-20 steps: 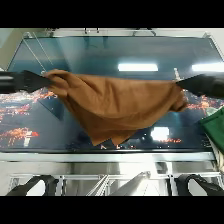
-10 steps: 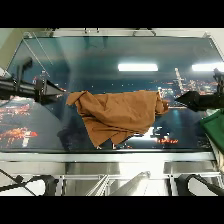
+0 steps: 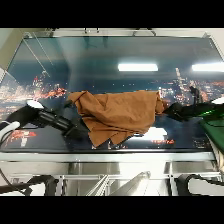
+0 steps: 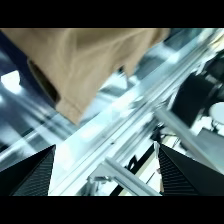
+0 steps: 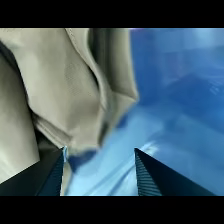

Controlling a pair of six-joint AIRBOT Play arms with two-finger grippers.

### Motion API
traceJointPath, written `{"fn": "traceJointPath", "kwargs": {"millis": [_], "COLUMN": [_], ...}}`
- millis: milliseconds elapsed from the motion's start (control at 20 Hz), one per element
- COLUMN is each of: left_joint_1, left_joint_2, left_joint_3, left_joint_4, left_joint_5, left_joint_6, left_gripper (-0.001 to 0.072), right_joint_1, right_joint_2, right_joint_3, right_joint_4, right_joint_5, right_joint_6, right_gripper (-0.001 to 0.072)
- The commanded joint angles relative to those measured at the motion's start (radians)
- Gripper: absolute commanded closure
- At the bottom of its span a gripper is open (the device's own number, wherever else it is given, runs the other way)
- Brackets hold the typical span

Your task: Fold the shirts.

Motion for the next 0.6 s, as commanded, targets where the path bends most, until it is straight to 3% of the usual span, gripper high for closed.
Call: {"fn": "traceJointPath", "kwargs": {"millis": [0, 100, 150, 200, 250, 300, 350, 450, 500, 550], "left_joint_1": [-0.15, -0.219, -0.247, -0.269, -0.287, -0.3, -0.307, -0.299, -0.285, -0.262], "left_joint_2": [-0.072, -0.126, -0.153, -0.174, -0.189, -0.192, -0.187, -0.146, -0.117, -0.083], "left_joint_3": [-0.031, 0.009, 0.037, 0.062, 0.085, 0.105, 0.127, 0.164, 0.177, 0.185], "left_joint_4": [-0.021, -0.04, -0.036, -0.037, -0.037, -0.037, -0.038, -0.038, -0.037, -0.036], "left_joint_5": [0.11, 0.118, 0.116, 0.113, 0.115, 0.115, 0.114, 0.106, 0.102, 0.1], "left_joint_6": [-0.01, -0.011, -0.011, -0.011, -0.002, 0.01, 0.018, 0.018, 0.018, 0.018], "left_gripper": [0.0004, 0.0005, 0.0008, 0.0135, 0.0416, 0.0645, 0.0696, 0.0695, 0.0693, 0.0692], "right_joint_1": [0.048, 0.056, 0.058, 0.057, 0.056, 0.055, 0.051, 0.039, 0.027, 0.013], "right_joint_2": [-0.066, -0.066, -0.066, -0.065, -0.065, -0.065, -0.063, -0.051, -0.043, -0.038], "right_joint_3": [-0.002, 0.006, 0.017, 0.028, 0.042, 0.058, 0.076, 0.109, 0.12, 0.123], "right_joint_4": [0.143, 0.179, 0.179, 0.179, 0.179, 0.179, 0.179, 0.179, 0.175, 0.176], "right_joint_5": [-0.039, -0.048, -0.041, -0.032, -0.017, 0.008, 0.048, 0.125, 0.145, 0.15], "right_joint_6": [-0.077, -0.081, -0.081, -0.081, -0.081, -0.081, -0.08, -0.08, -0.075, -0.072], "right_gripper": [0.0235, 0.0235, 0.0322, 0.0455, 0.0486, 0.0487, 0.049, 0.0644, 0.0601, 0.0407]}}
